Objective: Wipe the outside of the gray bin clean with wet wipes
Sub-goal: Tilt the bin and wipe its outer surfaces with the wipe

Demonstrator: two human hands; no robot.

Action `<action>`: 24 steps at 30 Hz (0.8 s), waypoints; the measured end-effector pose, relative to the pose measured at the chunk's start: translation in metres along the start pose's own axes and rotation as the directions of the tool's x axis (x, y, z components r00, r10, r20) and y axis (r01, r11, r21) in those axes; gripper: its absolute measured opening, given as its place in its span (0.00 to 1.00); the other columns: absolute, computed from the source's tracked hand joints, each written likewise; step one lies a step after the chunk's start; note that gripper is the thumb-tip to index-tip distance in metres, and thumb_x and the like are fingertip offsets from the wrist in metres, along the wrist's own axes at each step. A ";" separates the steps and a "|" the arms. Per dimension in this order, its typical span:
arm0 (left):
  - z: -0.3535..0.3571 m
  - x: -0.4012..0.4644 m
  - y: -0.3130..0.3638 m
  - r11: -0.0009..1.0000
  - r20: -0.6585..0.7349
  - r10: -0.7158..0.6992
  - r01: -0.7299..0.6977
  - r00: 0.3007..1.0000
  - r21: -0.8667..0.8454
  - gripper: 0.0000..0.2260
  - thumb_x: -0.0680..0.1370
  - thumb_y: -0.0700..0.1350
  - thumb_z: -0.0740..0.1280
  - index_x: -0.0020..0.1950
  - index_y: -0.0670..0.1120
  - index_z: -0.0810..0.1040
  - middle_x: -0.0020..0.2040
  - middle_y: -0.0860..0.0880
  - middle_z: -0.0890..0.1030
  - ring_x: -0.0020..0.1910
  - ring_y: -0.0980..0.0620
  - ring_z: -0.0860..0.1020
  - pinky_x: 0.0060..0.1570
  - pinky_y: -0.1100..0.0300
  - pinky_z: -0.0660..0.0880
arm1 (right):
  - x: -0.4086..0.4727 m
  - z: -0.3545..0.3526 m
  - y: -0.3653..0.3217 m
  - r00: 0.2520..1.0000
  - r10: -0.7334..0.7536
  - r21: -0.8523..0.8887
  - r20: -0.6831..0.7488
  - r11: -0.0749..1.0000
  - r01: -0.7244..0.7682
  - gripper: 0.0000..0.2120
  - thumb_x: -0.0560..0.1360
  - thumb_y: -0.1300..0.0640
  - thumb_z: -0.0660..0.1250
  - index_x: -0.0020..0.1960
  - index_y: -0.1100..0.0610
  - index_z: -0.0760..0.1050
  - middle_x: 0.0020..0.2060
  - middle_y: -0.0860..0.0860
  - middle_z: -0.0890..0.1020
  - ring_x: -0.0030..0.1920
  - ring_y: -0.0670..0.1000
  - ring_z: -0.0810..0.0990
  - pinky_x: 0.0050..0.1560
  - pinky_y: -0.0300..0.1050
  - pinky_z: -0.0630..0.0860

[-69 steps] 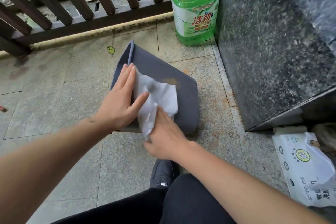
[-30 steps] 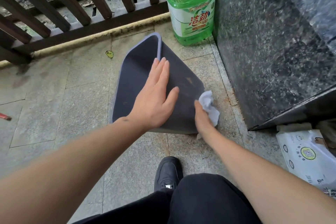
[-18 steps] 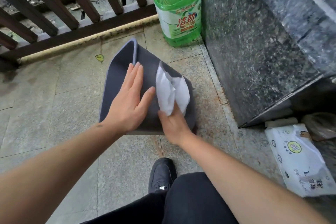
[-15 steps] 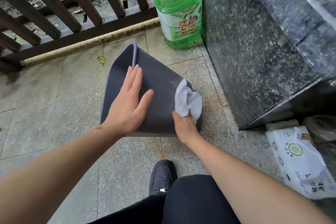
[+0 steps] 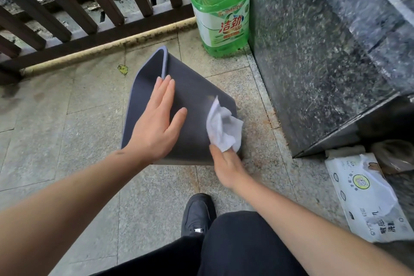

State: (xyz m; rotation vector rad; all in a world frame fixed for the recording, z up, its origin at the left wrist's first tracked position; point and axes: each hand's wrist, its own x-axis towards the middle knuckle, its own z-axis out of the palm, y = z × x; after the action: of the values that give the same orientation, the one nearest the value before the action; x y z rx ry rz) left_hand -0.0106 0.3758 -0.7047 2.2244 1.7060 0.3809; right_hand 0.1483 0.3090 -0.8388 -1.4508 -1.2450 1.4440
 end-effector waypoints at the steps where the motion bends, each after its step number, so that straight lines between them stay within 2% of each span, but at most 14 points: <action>1: 0.000 0.000 0.000 1.000 0.001 0.000 0.000 1.000 -0.007 0.29 0.85 0.54 0.55 0.83 0.47 0.48 0.83 0.56 0.46 0.80 0.63 0.40 0.66 0.82 0.38 | -0.003 0.005 -0.012 0.990 -0.127 -0.019 0.057 0.992 0.128 0.19 0.81 0.46 0.53 0.63 0.55 0.75 0.52 0.52 0.82 0.57 0.53 0.79 0.56 0.45 0.73; 3: 0.000 0.001 0.003 1.000 0.013 0.021 -0.020 1.000 -0.022 0.30 0.85 0.55 0.54 0.83 0.46 0.48 0.83 0.55 0.46 0.81 0.61 0.40 0.68 0.80 0.38 | 0.000 0.018 -0.039 0.942 -0.302 -0.056 0.145 0.948 0.312 0.17 0.80 0.50 0.54 0.58 0.56 0.77 0.49 0.56 0.84 0.52 0.54 0.81 0.54 0.53 0.77; 4: 0.000 0.002 0.004 0.999 0.020 0.034 -0.034 0.999 -0.024 0.31 0.84 0.57 0.54 0.83 0.45 0.48 0.83 0.54 0.46 0.81 0.60 0.40 0.69 0.78 0.38 | 0.007 0.025 -0.050 0.914 -0.369 -0.074 0.172 0.920 0.385 0.16 0.80 0.53 0.54 0.59 0.57 0.76 0.50 0.58 0.84 0.53 0.57 0.81 0.54 0.57 0.78; 6: -0.002 0.002 0.002 0.999 0.028 0.050 -0.050 0.998 0.001 0.34 0.83 0.60 0.53 0.83 0.45 0.47 0.84 0.52 0.46 0.81 0.59 0.41 0.71 0.76 0.39 | 0.028 0.032 -0.064 0.889 -0.408 -0.097 0.206 0.896 0.434 0.18 0.81 0.54 0.53 0.64 0.59 0.75 0.57 0.61 0.83 0.59 0.61 0.80 0.58 0.61 0.78; 7: -0.003 0.001 -0.001 0.999 0.030 0.048 -0.049 0.998 0.020 0.35 0.82 0.61 0.52 0.83 0.45 0.46 0.84 0.52 0.46 0.81 0.59 0.40 0.71 0.76 0.38 | 0.038 0.031 -0.064 0.901 -0.382 -0.124 0.208 0.903 0.412 0.20 0.83 0.51 0.52 0.67 0.58 0.73 0.60 0.61 0.81 0.63 0.61 0.79 0.61 0.60 0.77; 9: -0.005 -0.001 -0.007 0.999 0.028 0.023 -0.024 0.999 0.041 0.35 0.81 0.63 0.50 0.83 0.46 0.46 0.84 0.53 0.46 0.81 0.60 0.40 0.70 0.78 0.37 | 0.054 0.024 -0.047 0.957 -0.268 -0.150 0.109 0.947 0.283 0.21 0.83 0.47 0.51 0.68 0.55 0.72 0.61 0.58 0.80 0.63 0.58 0.77 0.62 0.52 0.74; 11: -0.007 -0.002 -0.008 0.999 0.022 0.002 -0.003 1.000 0.035 0.36 0.81 0.64 0.50 0.83 0.46 0.47 0.84 0.53 0.46 0.81 0.61 0.40 0.69 0.79 0.37 | 0.065 0.009 -0.021 0.996 -0.016 -0.102 -0.089 0.995 0.007 0.19 0.83 0.48 0.51 0.67 0.55 0.72 0.59 0.55 0.79 0.61 0.56 0.76 0.59 0.46 0.70; 13: -0.005 -0.001 -0.003 1.000 0.017 0.005 -0.005 1.000 0.014 0.36 0.81 0.63 0.50 0.83 0.47 0.47 0.84 0.54 0.46 0.81 0.61 0.40 0.68 0.79 0.37 | 0.068 -0.008 0.000 0.938 0.291 -0.056 -0.186 0.950 -0.306 0.21 0.84 0.48 0.50 0.66 0.59 0.72 0.59 0.58 0.78 0.63 0.60 0.75 0.58 0.48 0.68; 14: -0.003 0.000 0.002 1.000 0.015 0.013 -0.013 1.000 -0.002 0.35 0.81 0.63 0.51 0.83 0.47 0.47 0.84 0.54 0.46 0.81 0.61 0.40 0.69 0.79 0.37 | 0.065 -0.013 0.008 0.903 0.383 -0.049 -0.195 0.916 -0.399 0.23 0.84 0.47 0.49 0.67 0.60 0.72 0.61 0.59 0.78 0.63 0.60 0.75 0.57 0.48 0.67; 17: 0.005 0.005 0.017 0.998 0.021 0.042 -0.041 0.999 -0.041 0.35 0.81 0.60 0.53 0.83 0.47 0.47 0.83 0.55 0.46 0.80 0.62 0.39 0.69 0.79 0.38 | 0.040 -0.018 0.013 0.870 0.467 -0.018 -0.159 0.879 -0.476 0.25 0.84 0.46 0.49 0.73 0.58 0.70 0.59 0.56 0.74 0.55 0.54 0.70 0.56 0.46 0.62; 18: 0.006 0.006 0.019 0.998 0.026 0.051 -0.050 0.998 -0.040 0.34 0.82 0.60 0.53 0.83 0.46 0.47 0.83 0.55 0.46 0.80 0.62 0.39 0.68 0.80 0.38 | 0.029 -0.017 0.012 0.883 0.449 -0.007 -0.137 0.891 -0.454 0.23 0.84 0.46 0.49 0.71 0.55 0.70 0.58 0.55 0.74 0.52 0.52 0.70 0.56 0.46 0.62; 20: 0.007 0.007 0.019 0.997 0.030 0.069 -0.068 0.997 -0.033 0.33 0.82 0.58 0.54 0.83 0.46 0.47 0.83 0.55 0.46 0.80 0.62 0.39 0.69 0.79 0.38 | 0.009 -0.013 0.003 0.920 0.386 0.018 -0.066 0.923 -0.385 0.13 0.84 0.47 0.51 0.57 0.50 0.72 0.52 0.53 0.74 0.44 0.47 0.70 0.54 0.48 0.64; 22: 0.007 0.007 0.019 0.996 0.038 0.074 -0.072 0.997 -0.048 0.32 0.83 0.57 0.53 0.83 0.46 0.47 0.83 0.55 0.46 0.80 0.62 0.39 0.70 0.77 0.38 | -0.002 -0.005 -0.016 0.985 0.170 0.018 0.004 0.985 -0.170 0.15 0.83 0.49 0.52 0.49 0.56 0.72 0.46 0.56 0.78 0.43 0.47 0.73 0.54 0.54 0.71; 24: 0.008 0.008 0.022 0.994 0.055 0.076 -0.072 0.996 -0.082 0.31 0.83 0.55 0.52 0.83 0.45 0.47 0.83 0.54 0.45 0.80 0.61 0.39 0.72 0.75 0.39 | -0.002 0.009 -0.038 0.990 -0.135 -0.037 0.043 0.990 0.137 0.17 0.81 0.50 0.53 0.52 0.58 0.77 0.49 0.58 0.83 0.50 0.50 0.79 0.57 0.52 0.76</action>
State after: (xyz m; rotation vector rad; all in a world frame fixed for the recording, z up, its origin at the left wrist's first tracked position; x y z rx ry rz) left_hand 0.0142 0.3776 -0.7028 2.2235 1.5551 0.3916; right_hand 0.1345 0.3161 -0.8029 -1.3411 -1.3779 1.3696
